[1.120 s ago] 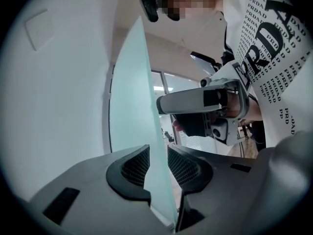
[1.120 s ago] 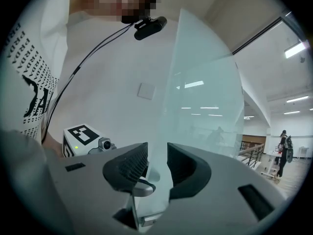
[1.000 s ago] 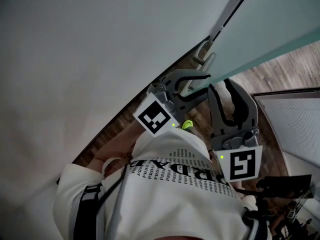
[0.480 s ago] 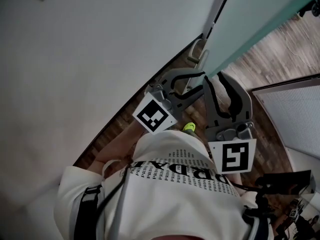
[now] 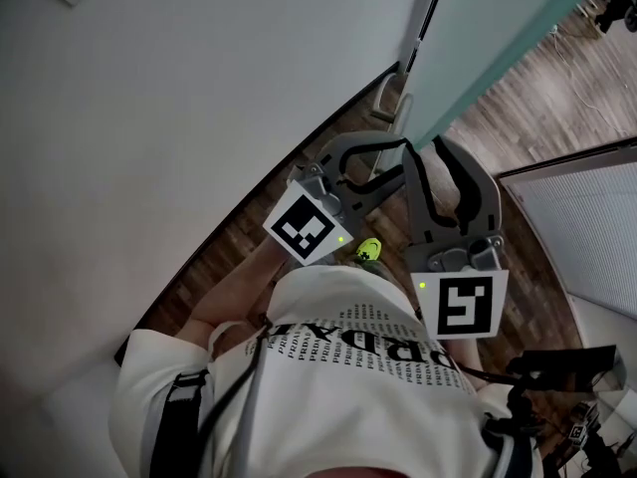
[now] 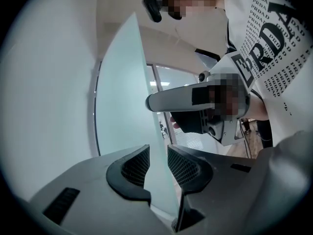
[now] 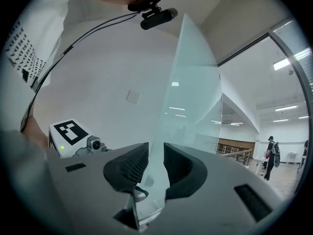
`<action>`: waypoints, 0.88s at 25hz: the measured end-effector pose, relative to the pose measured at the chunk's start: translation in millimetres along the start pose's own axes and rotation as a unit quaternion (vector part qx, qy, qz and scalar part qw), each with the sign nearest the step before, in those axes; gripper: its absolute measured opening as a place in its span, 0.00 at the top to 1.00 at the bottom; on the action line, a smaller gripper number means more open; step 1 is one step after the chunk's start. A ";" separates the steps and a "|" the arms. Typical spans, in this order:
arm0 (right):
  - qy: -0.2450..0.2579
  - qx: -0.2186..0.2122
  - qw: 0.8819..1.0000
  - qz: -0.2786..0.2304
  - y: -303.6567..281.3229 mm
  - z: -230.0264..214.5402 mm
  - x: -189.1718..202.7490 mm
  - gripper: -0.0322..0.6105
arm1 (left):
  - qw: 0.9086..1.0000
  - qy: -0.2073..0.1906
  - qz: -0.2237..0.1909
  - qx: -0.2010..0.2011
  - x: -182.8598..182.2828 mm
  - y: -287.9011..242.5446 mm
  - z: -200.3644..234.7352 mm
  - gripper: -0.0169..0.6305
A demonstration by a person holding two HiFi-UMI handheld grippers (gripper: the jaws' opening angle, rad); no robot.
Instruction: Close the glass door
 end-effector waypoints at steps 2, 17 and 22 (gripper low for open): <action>0.001 0.003 1.000 0.006 1.0 -2.6 0.8 0.82 | 1.000 0.004 -0.008 0.002 -0.8 -2.3 -0.2 0.82; -0.032 0.093 0.995 -0.009 83.7 -77.5 0.3 0.82 | 0.997 0.027 -0.027 0.066 -45.9 -85.3 -60.2 0.81; -0.013 0.132 0.991 -0.010 96.1 -90.3 -5.8 0.82 | 0.995 0.012 -0.048 0.085 -60.0 -101.4 -66.6 0.80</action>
Point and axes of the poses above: the fingertips, and each gripper's own axes: y backward along the fingers, z to its left, x out of its underside, the point moved 3 cm from there along y, backward along the fingers, and after that the axes turned 15 degrees about -y, right-handed, at the moved point
